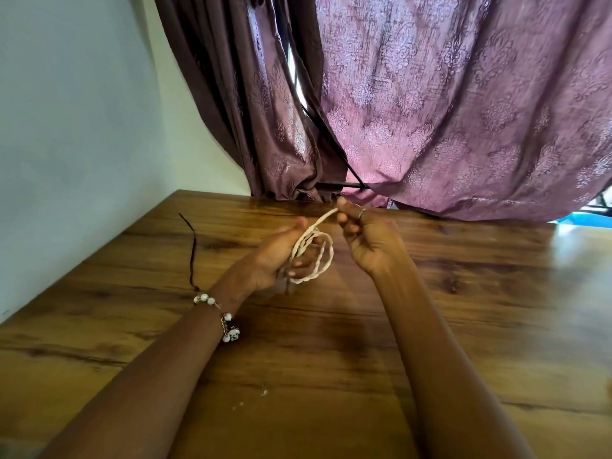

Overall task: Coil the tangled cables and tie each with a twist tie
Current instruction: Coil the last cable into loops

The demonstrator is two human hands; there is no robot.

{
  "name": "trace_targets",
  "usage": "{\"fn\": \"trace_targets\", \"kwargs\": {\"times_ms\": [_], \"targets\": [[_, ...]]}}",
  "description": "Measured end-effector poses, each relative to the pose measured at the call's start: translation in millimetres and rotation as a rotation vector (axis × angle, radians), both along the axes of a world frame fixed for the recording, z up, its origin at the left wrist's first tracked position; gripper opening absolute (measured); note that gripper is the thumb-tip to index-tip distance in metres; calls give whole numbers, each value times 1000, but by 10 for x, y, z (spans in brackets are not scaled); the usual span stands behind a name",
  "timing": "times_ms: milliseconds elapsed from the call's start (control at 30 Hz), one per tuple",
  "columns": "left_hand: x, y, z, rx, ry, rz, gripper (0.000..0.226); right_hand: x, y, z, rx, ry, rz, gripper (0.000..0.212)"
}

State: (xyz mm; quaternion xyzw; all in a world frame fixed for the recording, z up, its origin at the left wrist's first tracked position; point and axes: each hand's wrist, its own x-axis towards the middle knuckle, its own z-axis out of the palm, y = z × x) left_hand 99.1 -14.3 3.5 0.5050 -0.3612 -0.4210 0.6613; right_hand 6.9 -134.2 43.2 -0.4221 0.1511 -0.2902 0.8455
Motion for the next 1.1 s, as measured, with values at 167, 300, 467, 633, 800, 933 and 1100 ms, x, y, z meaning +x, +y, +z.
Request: {"fn": "trace_targets", "kwargs": {"times_ms": [167, 300, 467, 633, 800, 933, 1100], "targets": [[10, 0, 5, -62, 42, -39, 45, 27, -19, -76, 67, 142, -49, 14], [105, 14, -17, -155, 184, -30, 33, 8, -152, -186, -611, 428, -291, 33], [201, 67, 17, -223, 360, -186, 33, -120, -187, -83, -921, 178, -61, 45], [235, 43, -15, -302, 503, -467, 30, -19, -77, -282, -899, 48, 363, 71], [156, 27, -12, -198, 331, -125, 39, 66, -28, -348, -834, 33, 154, 38], [75, -56, 30, -154, 228, 206, 33, 86, -80, -384, -666, 28, 81, 24], [32, -123, -16, -116, 186, 295, 35, 127, -87, -427, -385, -54, 223, 24]]}}
